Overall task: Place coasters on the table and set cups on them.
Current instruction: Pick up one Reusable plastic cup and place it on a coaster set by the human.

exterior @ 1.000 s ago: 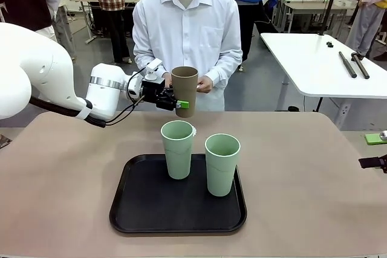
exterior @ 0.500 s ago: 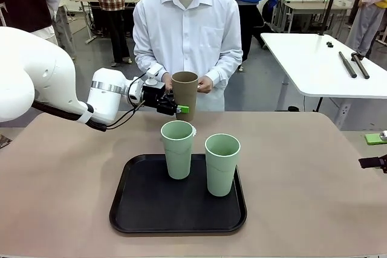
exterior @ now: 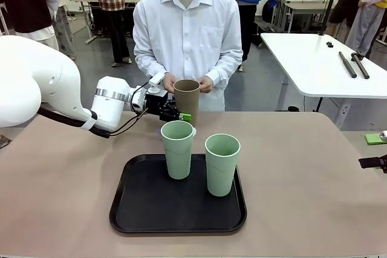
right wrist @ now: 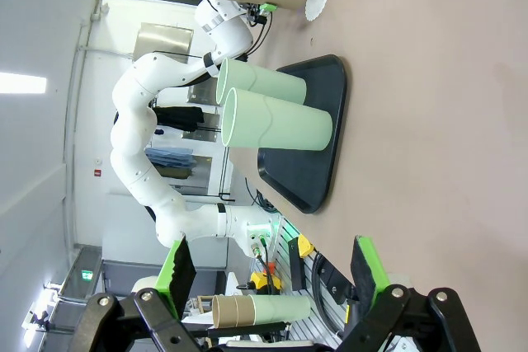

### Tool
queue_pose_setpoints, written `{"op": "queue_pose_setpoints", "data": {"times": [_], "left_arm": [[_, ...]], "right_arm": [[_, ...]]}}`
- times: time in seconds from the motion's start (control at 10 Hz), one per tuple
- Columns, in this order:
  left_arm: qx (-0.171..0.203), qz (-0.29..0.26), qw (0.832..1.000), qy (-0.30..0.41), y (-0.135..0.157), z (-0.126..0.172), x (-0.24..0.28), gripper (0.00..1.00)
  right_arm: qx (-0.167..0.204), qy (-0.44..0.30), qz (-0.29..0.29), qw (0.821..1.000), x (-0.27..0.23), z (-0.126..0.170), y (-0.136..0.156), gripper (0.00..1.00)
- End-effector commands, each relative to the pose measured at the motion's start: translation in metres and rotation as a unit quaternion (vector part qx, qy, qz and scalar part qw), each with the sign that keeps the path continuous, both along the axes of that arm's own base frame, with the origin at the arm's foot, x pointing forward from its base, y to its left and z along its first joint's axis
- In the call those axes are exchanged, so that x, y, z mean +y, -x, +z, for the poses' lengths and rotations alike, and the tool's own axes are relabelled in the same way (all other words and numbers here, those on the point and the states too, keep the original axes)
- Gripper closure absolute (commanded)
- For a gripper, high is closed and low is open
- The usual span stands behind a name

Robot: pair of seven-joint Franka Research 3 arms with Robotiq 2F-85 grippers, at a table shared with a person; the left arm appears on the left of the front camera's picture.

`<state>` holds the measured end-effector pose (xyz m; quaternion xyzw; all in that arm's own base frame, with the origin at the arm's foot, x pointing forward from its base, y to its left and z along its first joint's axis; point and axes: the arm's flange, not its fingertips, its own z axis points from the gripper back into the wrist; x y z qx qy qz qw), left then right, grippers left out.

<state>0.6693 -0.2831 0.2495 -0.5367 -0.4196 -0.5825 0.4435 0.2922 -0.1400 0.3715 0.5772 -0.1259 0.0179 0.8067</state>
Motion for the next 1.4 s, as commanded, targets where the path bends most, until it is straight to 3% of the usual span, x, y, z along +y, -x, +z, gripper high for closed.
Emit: {"op": "queue_pose_setpoints", "data": {"times": [0.0,1.3], "left_arm": [[-0.011,-0.001,1.0,0.001,-0.006,0.0,-0.001,0.18],[0.029,-0.004,0.999,-0.024,-0.001,-0.018,0.014,0.18]], "right_arm": [[-0.006,-0.006,-0.003,1.0,0.0,-0.001,-0.002,0.0],[-0.006,-0.006,-0.003,1.0,0.0,-0.001,-0.002,0.0]]}}
